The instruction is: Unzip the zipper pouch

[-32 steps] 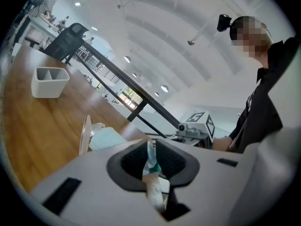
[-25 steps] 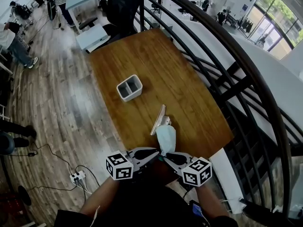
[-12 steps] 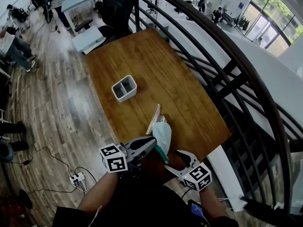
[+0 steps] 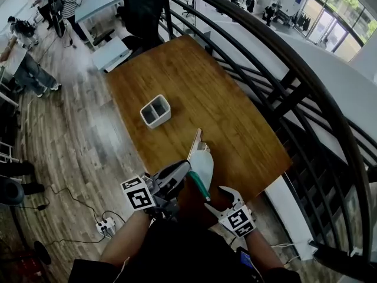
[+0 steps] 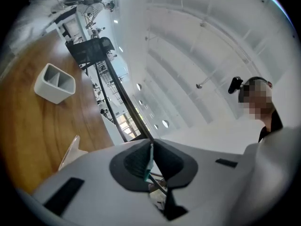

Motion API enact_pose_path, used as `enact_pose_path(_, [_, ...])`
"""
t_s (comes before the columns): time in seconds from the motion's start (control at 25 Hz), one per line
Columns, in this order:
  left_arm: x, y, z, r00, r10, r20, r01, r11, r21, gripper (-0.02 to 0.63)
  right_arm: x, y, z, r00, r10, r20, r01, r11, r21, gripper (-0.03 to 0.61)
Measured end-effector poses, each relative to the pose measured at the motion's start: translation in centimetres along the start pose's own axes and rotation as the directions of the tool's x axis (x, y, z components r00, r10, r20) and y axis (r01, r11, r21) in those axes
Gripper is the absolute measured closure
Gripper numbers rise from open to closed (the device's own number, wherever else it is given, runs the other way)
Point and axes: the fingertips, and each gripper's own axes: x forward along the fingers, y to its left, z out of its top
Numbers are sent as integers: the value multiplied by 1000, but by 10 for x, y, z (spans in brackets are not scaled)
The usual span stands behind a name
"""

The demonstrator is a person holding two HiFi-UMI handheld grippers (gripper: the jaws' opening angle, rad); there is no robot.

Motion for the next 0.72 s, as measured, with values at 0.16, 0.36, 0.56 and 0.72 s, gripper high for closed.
enact_pose_path(0.16, [-2, 2, 9, 999, 5, 44, -3, 999, -34, 586, 23, 8, 0, 1000, -3, -28, 1, 995, -101, 293])
enact_pose_path(0.36, [-3, -4, 13, 999, 1, 42, -1, 1000, -4, 586, 25, 9, 25, 997, -37, 62, 47, 987, -152, 362])
enact_pose_path(0.56, [-13, 4, 29, 995, 27, 91, -27, 1000, -10, 586, 16, 6, 39, 992, -40, 119, 55, 991, -123, 552])
enact_pose_path(0.72, [-26, 10, 35, 994, 56, 95, -57, 998, -1, 586, -2, -6, 47, 985, -66, 161, 75, 996, -47, 568])
